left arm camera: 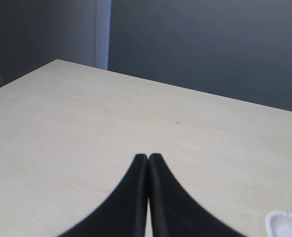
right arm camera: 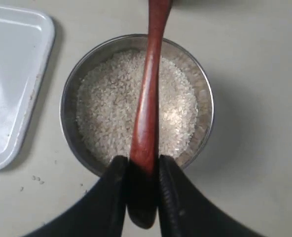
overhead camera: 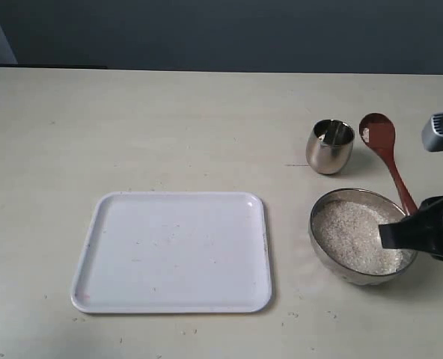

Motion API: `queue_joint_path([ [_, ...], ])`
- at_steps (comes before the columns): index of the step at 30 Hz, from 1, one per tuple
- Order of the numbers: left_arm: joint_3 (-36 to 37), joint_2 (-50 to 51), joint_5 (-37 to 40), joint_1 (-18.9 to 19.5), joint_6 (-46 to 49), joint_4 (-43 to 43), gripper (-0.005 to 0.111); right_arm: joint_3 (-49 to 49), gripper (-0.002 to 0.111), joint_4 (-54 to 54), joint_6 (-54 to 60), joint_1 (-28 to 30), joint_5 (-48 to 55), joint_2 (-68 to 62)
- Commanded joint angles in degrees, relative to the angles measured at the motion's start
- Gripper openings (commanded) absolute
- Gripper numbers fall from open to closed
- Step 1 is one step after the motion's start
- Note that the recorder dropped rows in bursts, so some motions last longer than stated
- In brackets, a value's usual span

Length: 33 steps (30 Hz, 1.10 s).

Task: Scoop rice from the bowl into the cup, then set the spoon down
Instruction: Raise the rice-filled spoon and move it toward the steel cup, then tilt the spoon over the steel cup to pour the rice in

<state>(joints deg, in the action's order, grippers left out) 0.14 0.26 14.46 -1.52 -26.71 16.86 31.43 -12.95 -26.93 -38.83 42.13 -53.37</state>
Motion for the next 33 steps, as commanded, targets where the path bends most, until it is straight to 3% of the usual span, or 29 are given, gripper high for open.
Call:
queue_joint_path([
  [1, -0.1, -0.3, -0.7, -0.3, -0.1, 0.4, 0.0, -0.3, -0.001, -0.7, 1.8, 2.1, -4.6, -2.8],
  [16, -0.1, -0.3, -0.7, -0.3, -0.2, 0.4, 0.0, 0.2, -0.001, 7.8, 14.4, 14.8, -24.8, -20.9],
  [26, -0.1, -0.3, -0.7, -0.3, -0.2, 0.4, 0.0, 7.8, -0.001, 9.1, 19.7, 14.8, -22.9, -29.6],
  [33, -0.1, -0.3, -0.7, -0.3, -0.2, 0.4, 0.0, 8.8, -0.001, 3.9, 19.9, 14.8, -19.8, -29.8],
])
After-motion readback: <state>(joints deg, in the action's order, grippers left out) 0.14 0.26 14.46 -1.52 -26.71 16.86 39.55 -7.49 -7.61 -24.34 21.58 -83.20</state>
